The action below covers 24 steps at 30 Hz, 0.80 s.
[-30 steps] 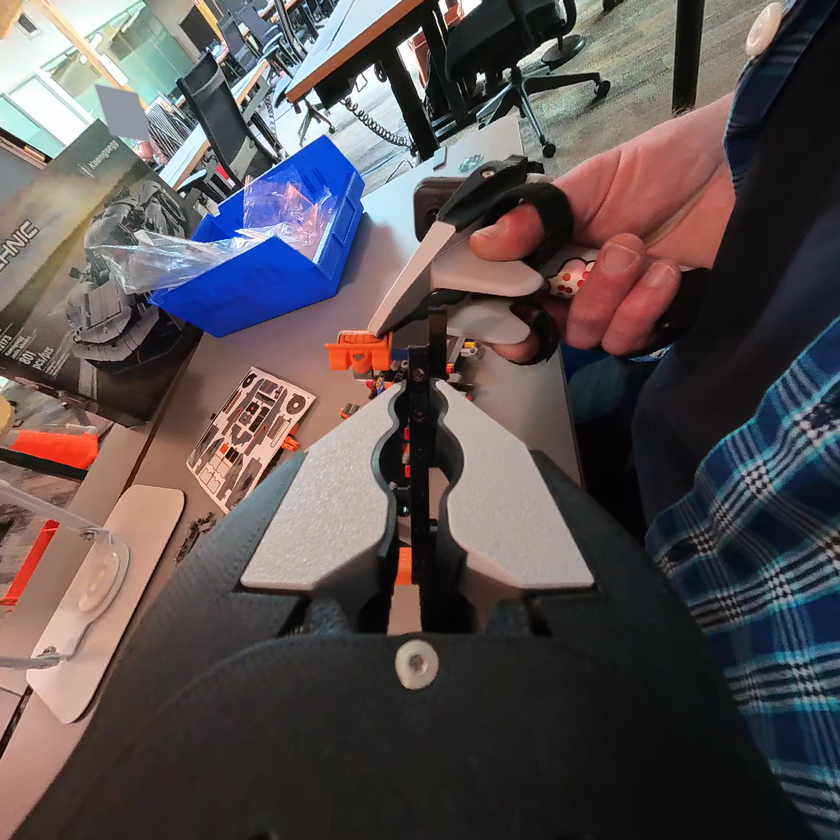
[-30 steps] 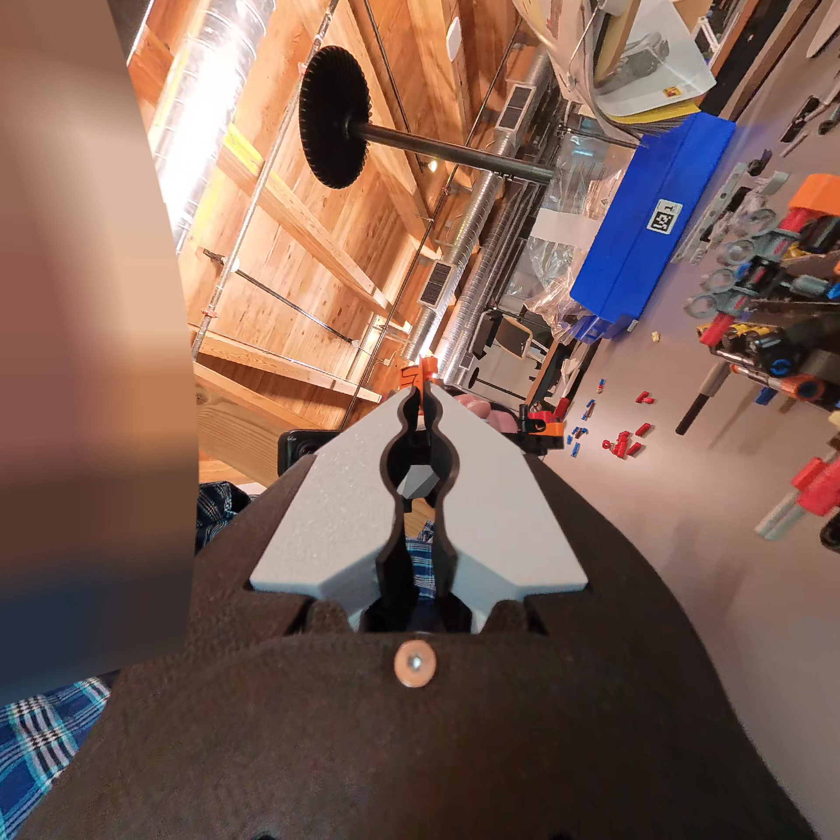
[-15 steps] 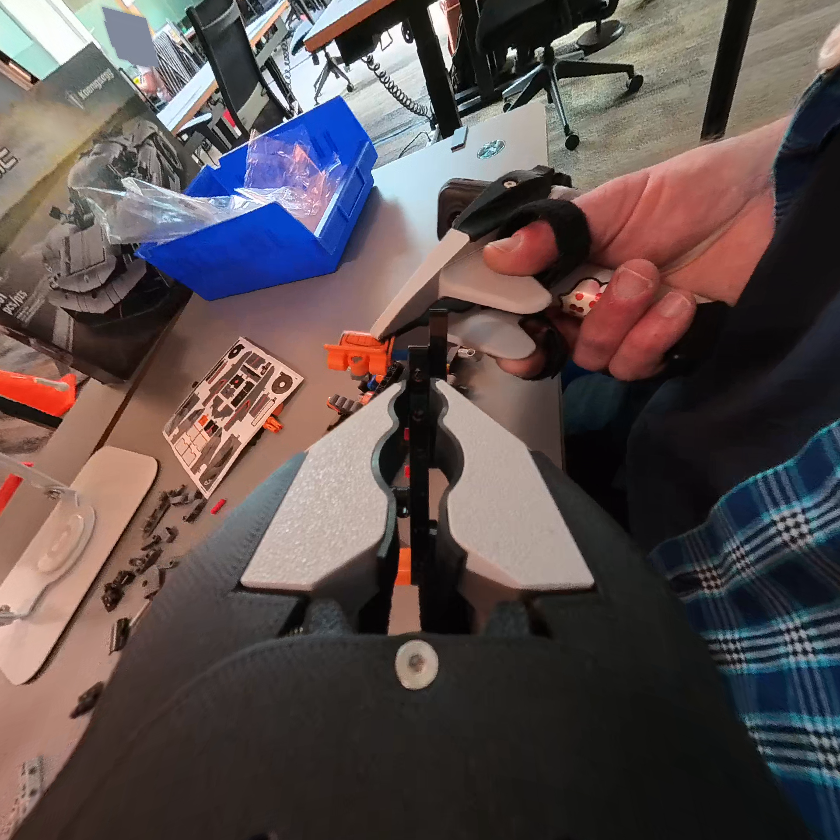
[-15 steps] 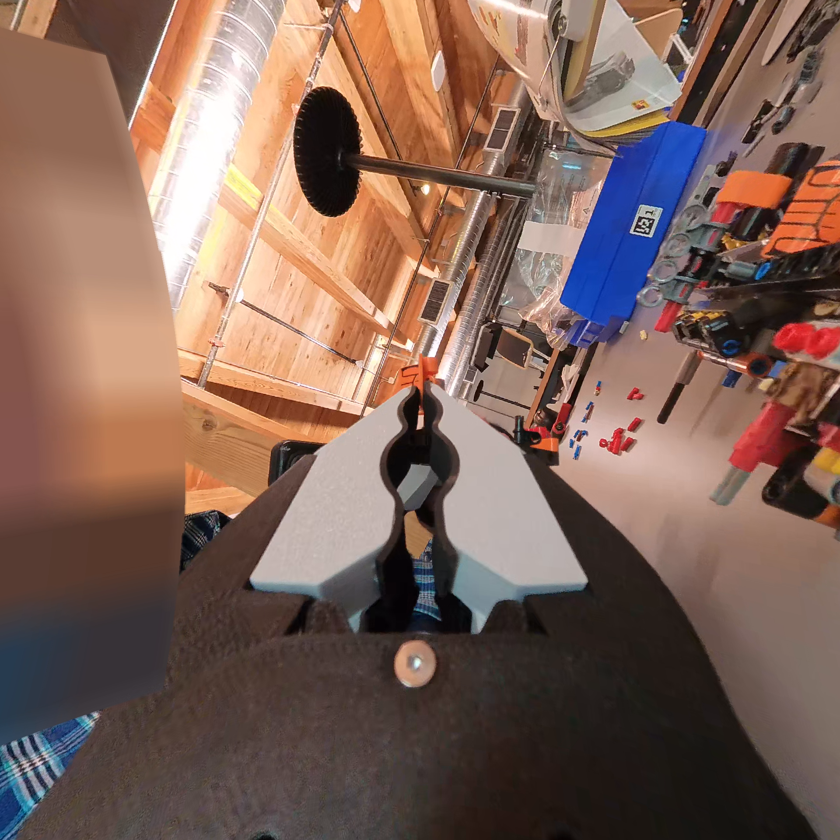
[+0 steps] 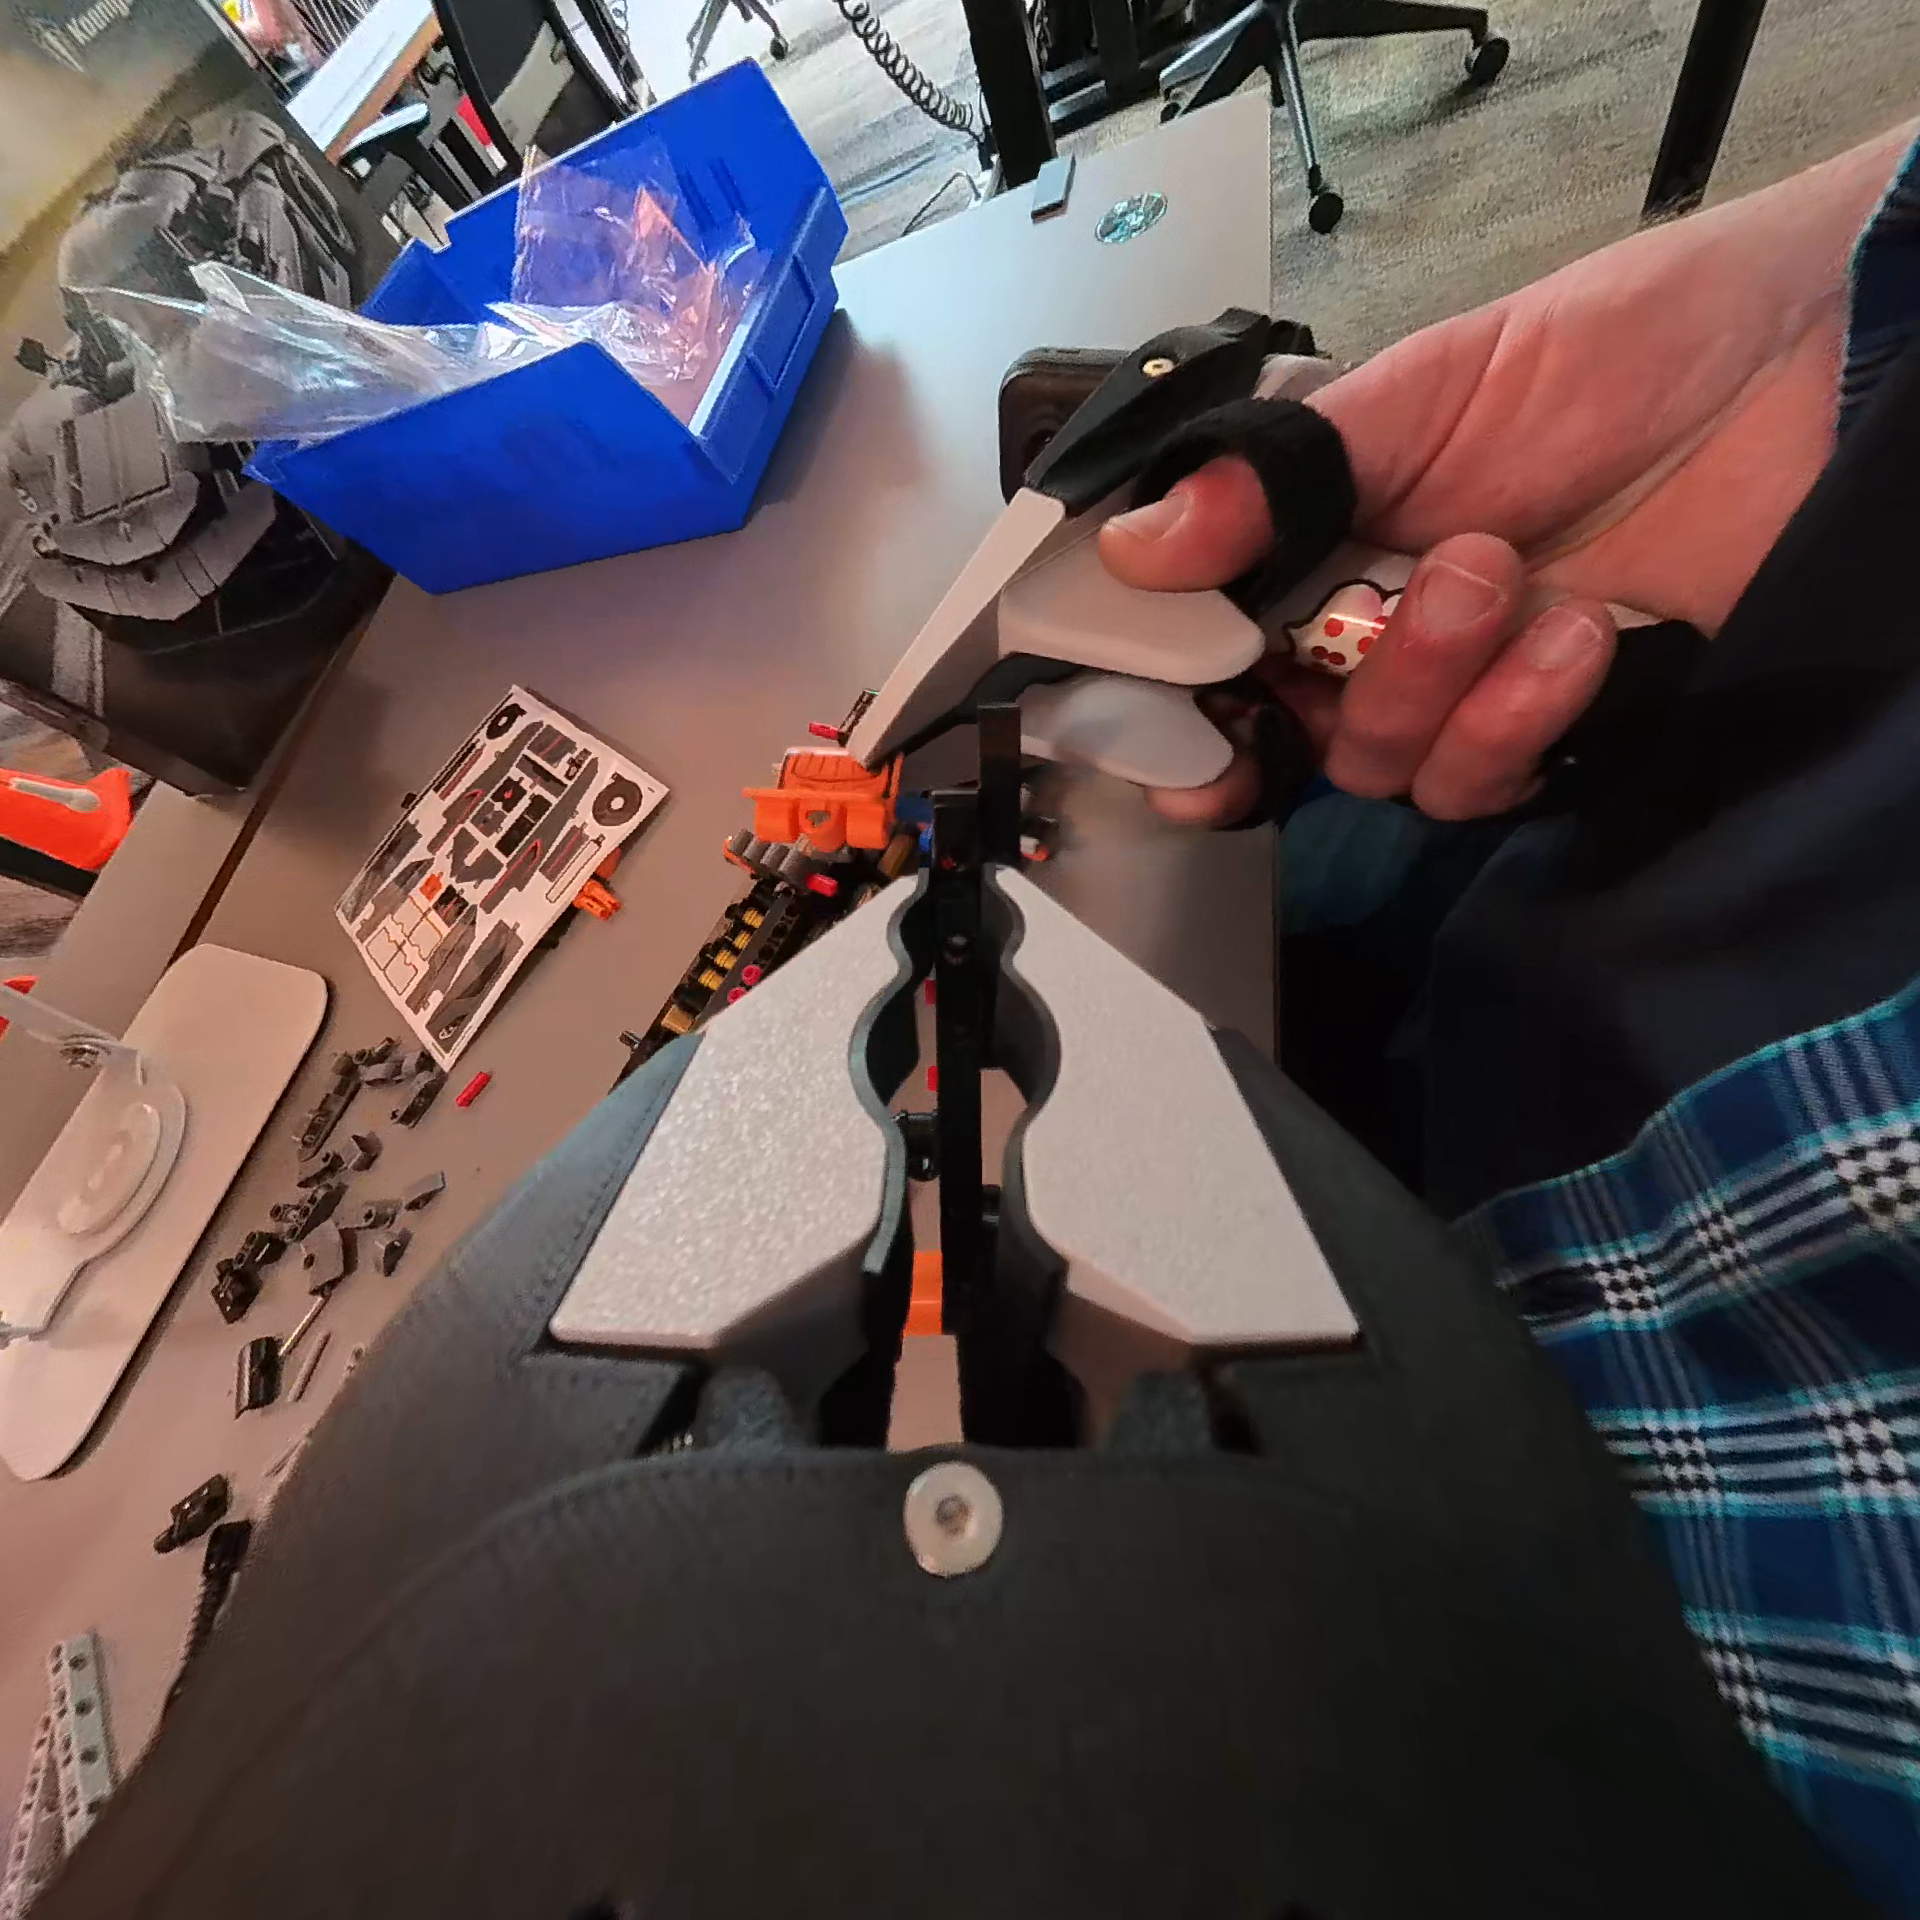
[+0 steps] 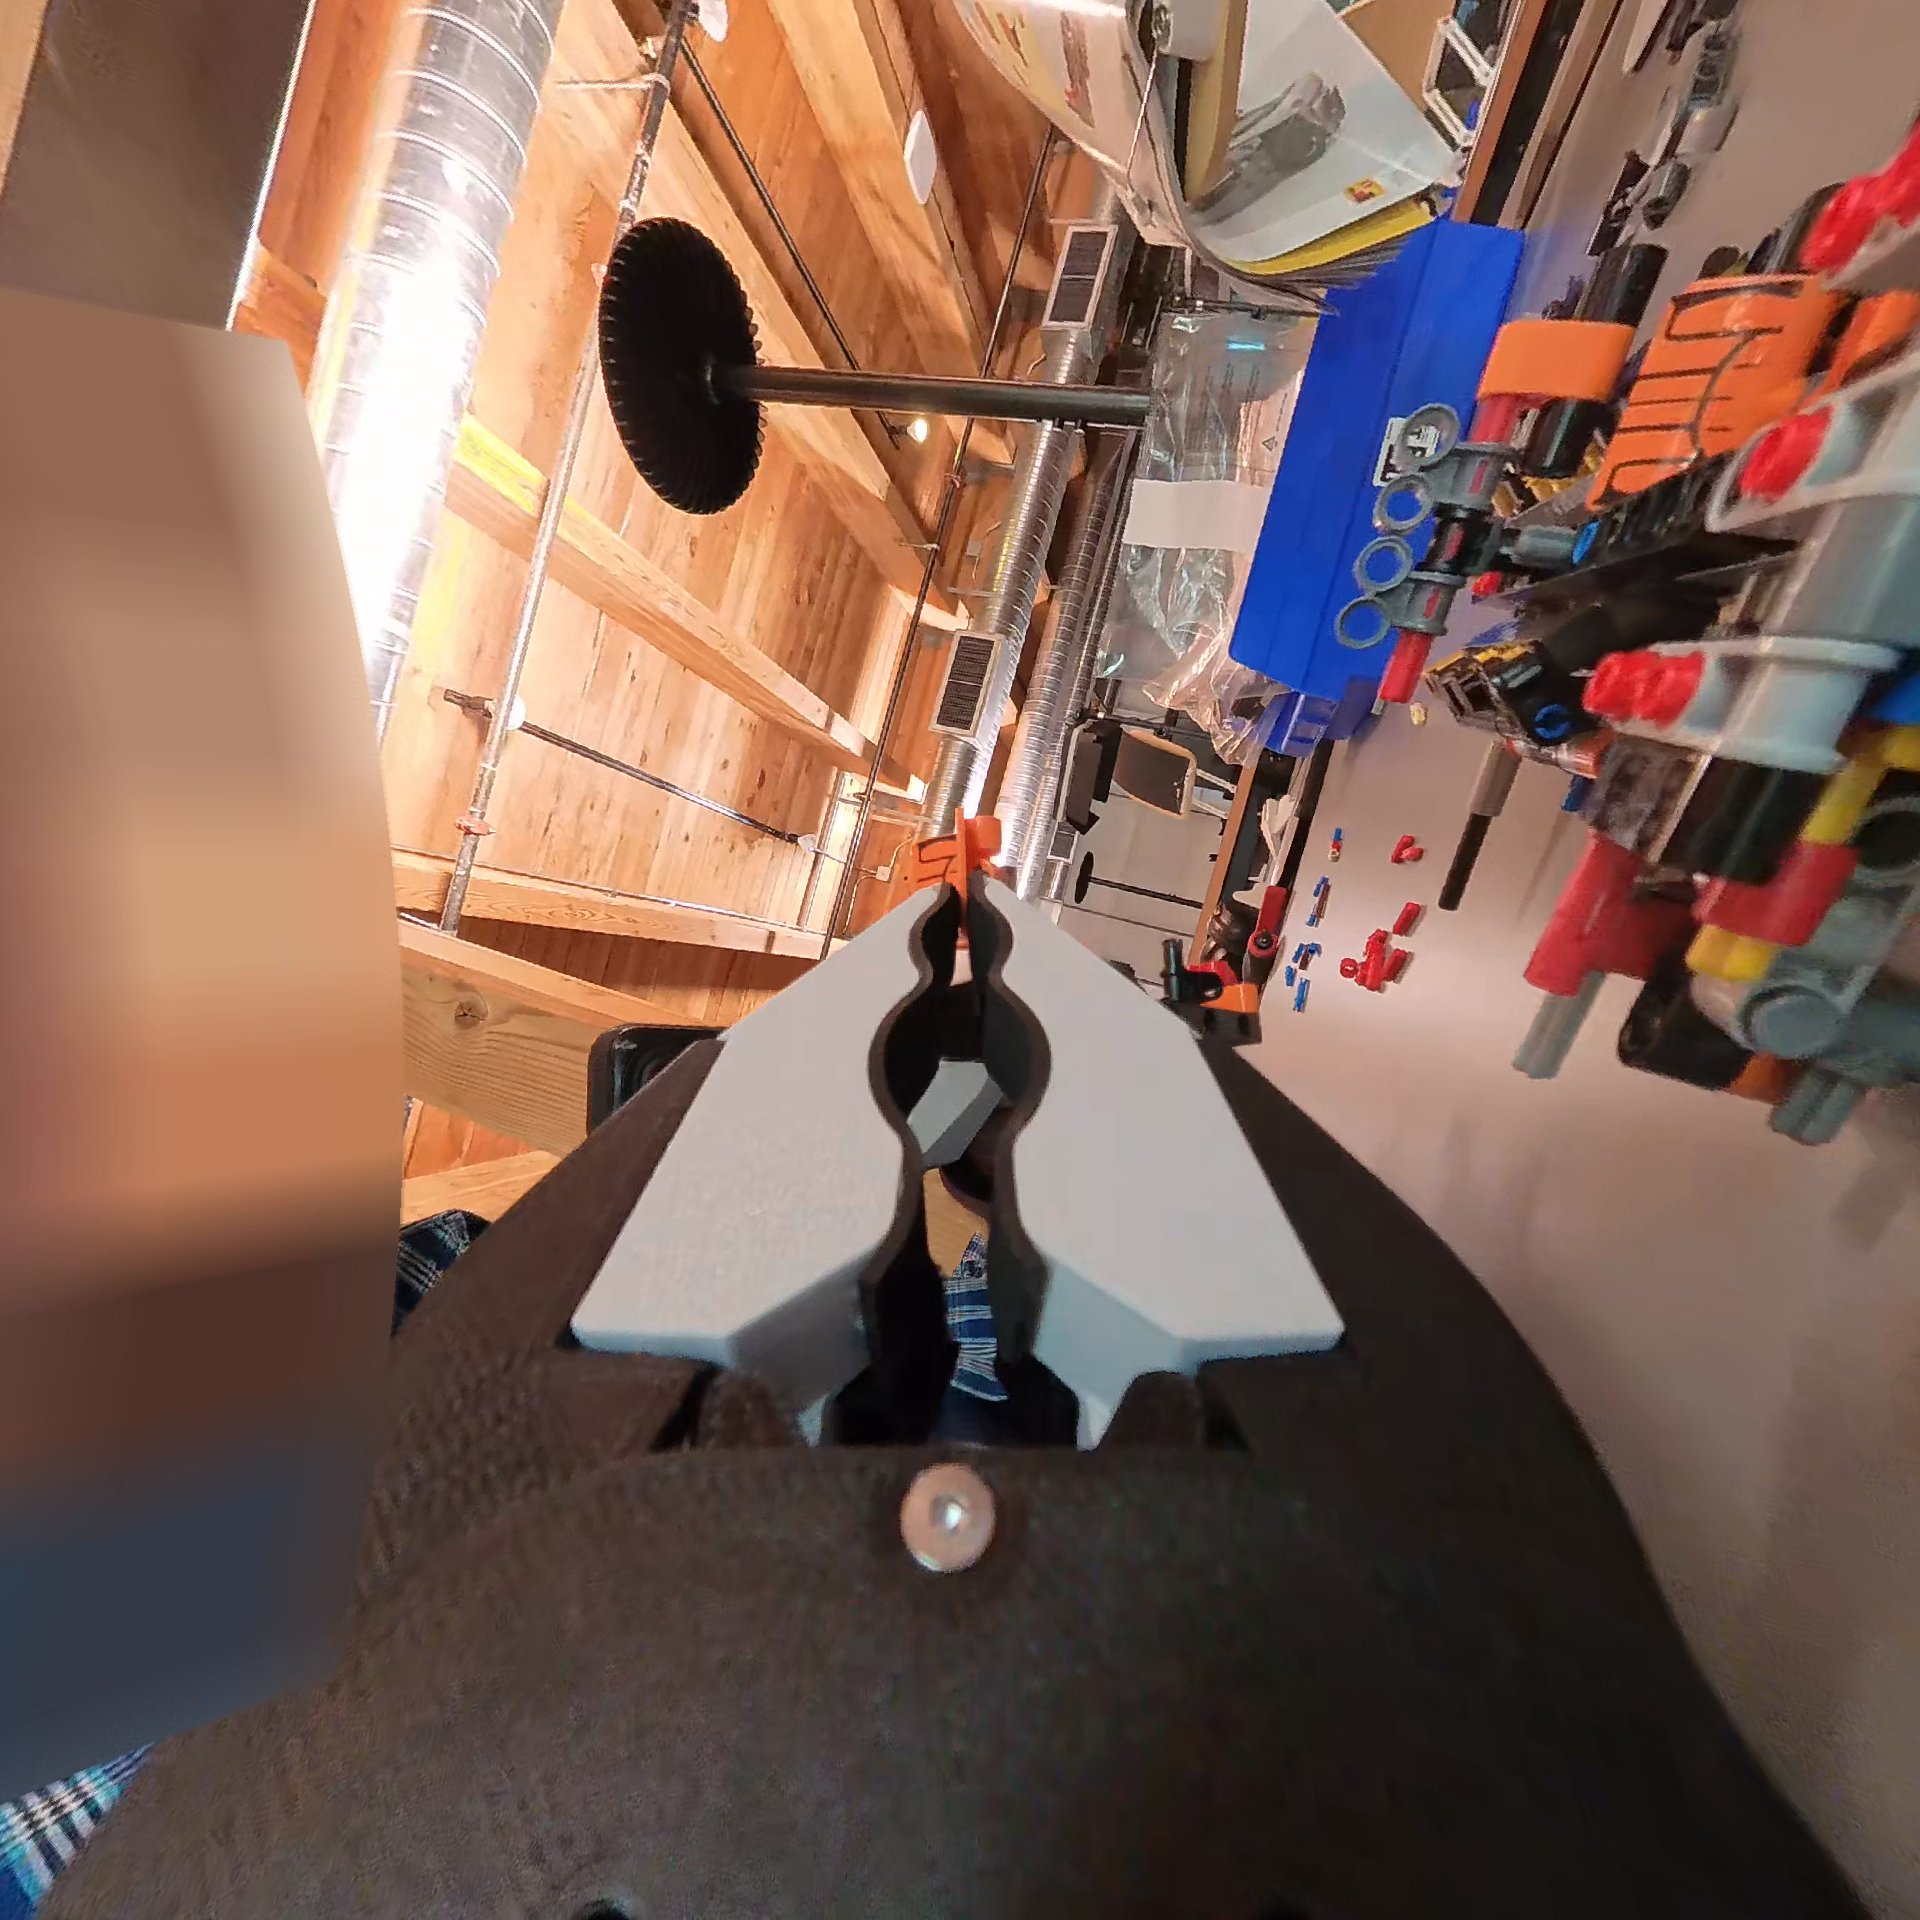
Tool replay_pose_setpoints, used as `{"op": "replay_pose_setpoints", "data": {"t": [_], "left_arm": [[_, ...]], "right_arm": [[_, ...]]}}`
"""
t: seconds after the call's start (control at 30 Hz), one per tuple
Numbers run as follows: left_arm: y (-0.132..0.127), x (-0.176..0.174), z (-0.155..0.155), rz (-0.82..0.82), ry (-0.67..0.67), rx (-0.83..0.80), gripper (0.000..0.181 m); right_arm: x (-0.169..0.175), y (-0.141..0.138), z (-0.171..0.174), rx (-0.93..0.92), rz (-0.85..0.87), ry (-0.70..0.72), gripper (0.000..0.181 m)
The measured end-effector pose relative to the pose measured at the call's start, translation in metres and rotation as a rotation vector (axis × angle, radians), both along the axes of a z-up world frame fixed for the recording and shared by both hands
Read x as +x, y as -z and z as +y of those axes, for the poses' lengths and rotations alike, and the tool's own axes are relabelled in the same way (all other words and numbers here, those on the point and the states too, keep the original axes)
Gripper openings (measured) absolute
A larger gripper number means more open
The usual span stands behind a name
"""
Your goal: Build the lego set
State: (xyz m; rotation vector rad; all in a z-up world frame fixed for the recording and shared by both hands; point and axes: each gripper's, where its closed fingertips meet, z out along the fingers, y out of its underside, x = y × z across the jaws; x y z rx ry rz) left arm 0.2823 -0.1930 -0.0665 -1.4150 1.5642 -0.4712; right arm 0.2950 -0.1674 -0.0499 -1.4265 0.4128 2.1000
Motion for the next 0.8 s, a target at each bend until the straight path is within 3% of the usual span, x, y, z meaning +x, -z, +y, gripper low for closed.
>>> {"op": "replay_pose_setpoints", "data": {"t": [0.8], "left_arm": [[0.012,0.000,-0.001,0.042,-0.026,-0.046,0.007]], "right_arm": [[-0.003,0.009,-0.001,-0.041,-0.025,-0.013,0.000]]}}
